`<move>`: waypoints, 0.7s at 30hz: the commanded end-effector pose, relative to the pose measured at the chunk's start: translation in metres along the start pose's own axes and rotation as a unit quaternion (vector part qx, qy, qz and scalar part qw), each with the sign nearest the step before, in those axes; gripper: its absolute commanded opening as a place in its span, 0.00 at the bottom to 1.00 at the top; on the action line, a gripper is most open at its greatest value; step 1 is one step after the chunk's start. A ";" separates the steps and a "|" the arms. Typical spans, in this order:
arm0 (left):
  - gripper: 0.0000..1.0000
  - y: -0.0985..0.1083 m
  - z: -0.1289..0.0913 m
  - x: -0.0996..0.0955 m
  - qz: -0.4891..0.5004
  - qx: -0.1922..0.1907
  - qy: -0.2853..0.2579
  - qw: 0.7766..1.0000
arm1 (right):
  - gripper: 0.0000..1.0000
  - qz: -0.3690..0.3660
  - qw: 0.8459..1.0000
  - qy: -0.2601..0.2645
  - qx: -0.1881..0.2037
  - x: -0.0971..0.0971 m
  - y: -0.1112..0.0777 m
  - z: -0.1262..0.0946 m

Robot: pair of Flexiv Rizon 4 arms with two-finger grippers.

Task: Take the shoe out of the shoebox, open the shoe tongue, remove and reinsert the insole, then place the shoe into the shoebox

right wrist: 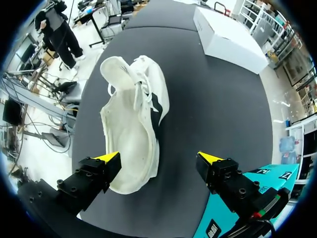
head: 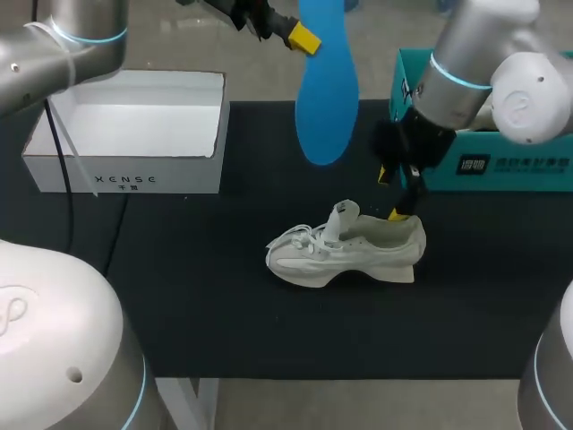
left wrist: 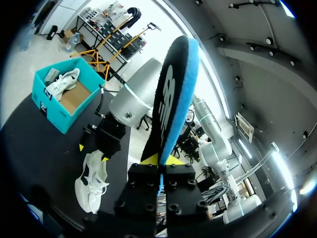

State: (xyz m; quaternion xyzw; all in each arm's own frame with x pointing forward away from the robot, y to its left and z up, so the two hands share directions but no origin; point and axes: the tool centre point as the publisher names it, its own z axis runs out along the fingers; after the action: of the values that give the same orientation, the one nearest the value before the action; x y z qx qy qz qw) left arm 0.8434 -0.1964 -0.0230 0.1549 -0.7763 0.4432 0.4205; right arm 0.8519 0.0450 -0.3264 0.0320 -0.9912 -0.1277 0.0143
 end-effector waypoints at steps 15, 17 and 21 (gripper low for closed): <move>0.00 0.001 0.001 0.000 0.001 0.001 0.000 1.000 | 1.00 0.043 0.998 0.035 0.020 0.010 -0.001 0.054; 0.00 0.001 0.001 0.000 0.001 0.001 0.000 1.000 | 0.89 0.044 0.998 0.035 0.020 0.010 -0.002 0.058; 0.00 0.001 0.001 0.000 0.001 0.001 0.000 1.000 | 0.00 0.043 0.998 0.039 0.029 0.008 -0.005 0.063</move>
State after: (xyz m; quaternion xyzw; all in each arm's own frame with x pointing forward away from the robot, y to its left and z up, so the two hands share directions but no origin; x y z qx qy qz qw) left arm 0.8434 -0.1964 -0.0230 0.1549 -0.7763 0.4432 0.4205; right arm 0.8370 0.0510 -0.3830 -0.0059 -0.9933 -0.1019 0.0534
